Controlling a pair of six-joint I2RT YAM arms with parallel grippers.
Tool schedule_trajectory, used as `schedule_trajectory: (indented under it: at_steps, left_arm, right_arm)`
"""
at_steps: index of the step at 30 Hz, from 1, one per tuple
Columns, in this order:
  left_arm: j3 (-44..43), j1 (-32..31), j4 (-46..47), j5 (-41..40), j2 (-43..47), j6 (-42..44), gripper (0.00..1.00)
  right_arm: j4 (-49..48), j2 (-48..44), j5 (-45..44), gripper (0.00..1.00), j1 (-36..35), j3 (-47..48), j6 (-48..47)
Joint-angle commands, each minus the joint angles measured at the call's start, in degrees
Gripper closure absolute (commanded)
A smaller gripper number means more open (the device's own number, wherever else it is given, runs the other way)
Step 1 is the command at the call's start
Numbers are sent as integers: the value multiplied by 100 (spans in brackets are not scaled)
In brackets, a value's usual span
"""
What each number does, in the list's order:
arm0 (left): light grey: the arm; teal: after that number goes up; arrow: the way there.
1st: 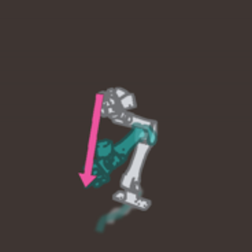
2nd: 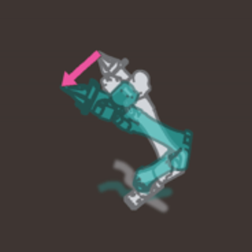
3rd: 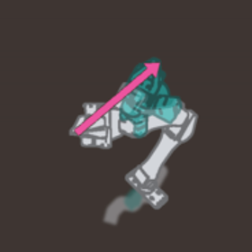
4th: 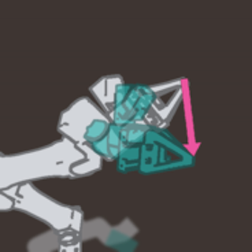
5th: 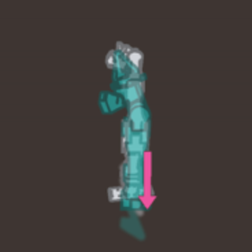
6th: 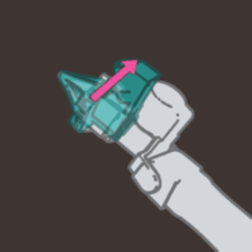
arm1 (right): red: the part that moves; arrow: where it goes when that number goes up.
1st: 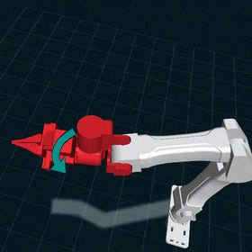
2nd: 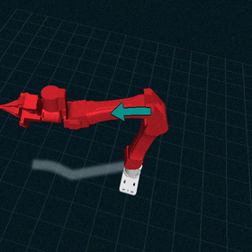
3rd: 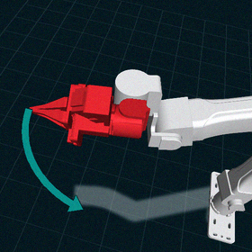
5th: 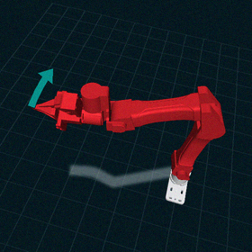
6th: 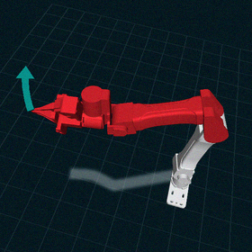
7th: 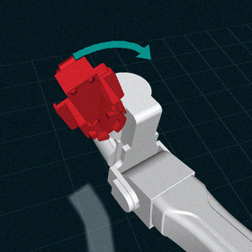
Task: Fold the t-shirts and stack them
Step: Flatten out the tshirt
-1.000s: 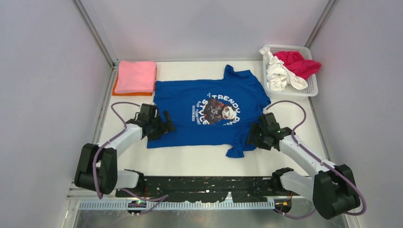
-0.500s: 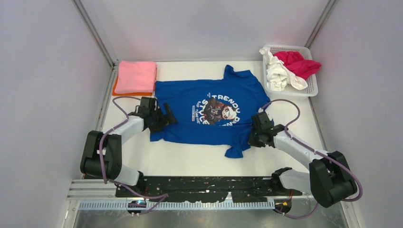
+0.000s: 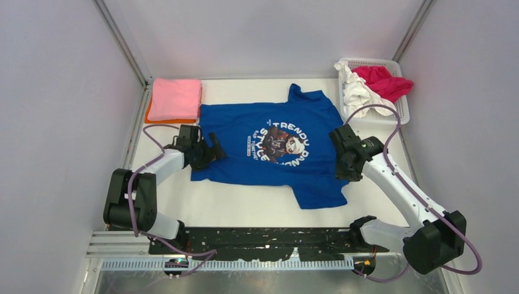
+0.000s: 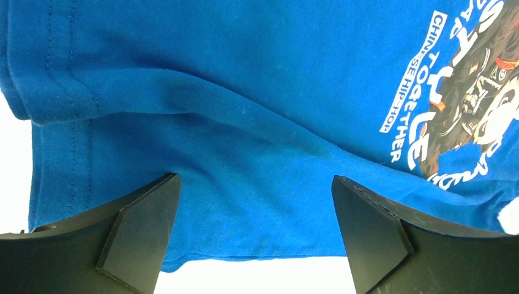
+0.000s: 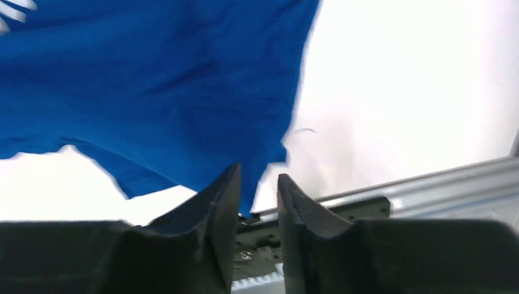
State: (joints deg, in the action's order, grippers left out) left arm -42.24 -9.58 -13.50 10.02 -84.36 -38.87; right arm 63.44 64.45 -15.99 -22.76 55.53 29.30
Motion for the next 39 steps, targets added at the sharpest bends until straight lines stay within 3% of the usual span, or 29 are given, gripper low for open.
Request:
schedule_trajectory:
  at_steps: [1, 3, 6, 7, 11, 16, 19, 22, 26, 30, 34, 39]
  left_arm:
    - [52, 71, -231, -168, 23, 55, 0]
    - [91, 75, -241, -65, 145, 49, 0]
    - [202, 64, -254, 154, 460, -3, 0]
    - [252, 56, -267, 192, 609, -41, 0]
    - [391, 18, -725, -113, 1354, -90, 0]
    - [646, 18, -1702, -1248, 2451, -237, 0]
    - [894, 22, -1970, -1429, 2934, -330, 0]
    - [1037, 26, -1991, -1354, 3148, -413, 0]
    - [1062, 23, -2017, -1375, 3111, -446, 0]
    - [1003, 31, -1928, -1457, 2930, -439, 0]
    - [897, 35, -1867, -1454, 2732, -412, 0]
    - [867, 51, -1859, -1494, 2608, -350, 0]
  right_arm:
    - [700, 263, -756, 41, -35, 157, 37]
    - [535, 356, -957, 21, -34, 138, 105]
    - [133, 201, -1254, 2, -32, 150, 171]
    - [15, 122, -1278, 0, -29, 125, 152]
    - [-1213, -726, -809, 5, -30, -267, -75]
    - [-2849, -1824, 842, 5, -27, -1112, -317]
    - [-2812, -1901, 1723, 5, -38, -1372, -455]
    - [-2406, -1826, 2030, 5, -85, -1472, -302]
    - [-2211, -1807, 2596, 5, -626, -1963, 11]
    - [-2314, -1498, 2662, 5, -1638, -2226, 321]
    - [-2627, -860, 2430, 5, -1822, -2366, 452]
    - [-2761, -18, 694, 5, -1562, -2112, 416]
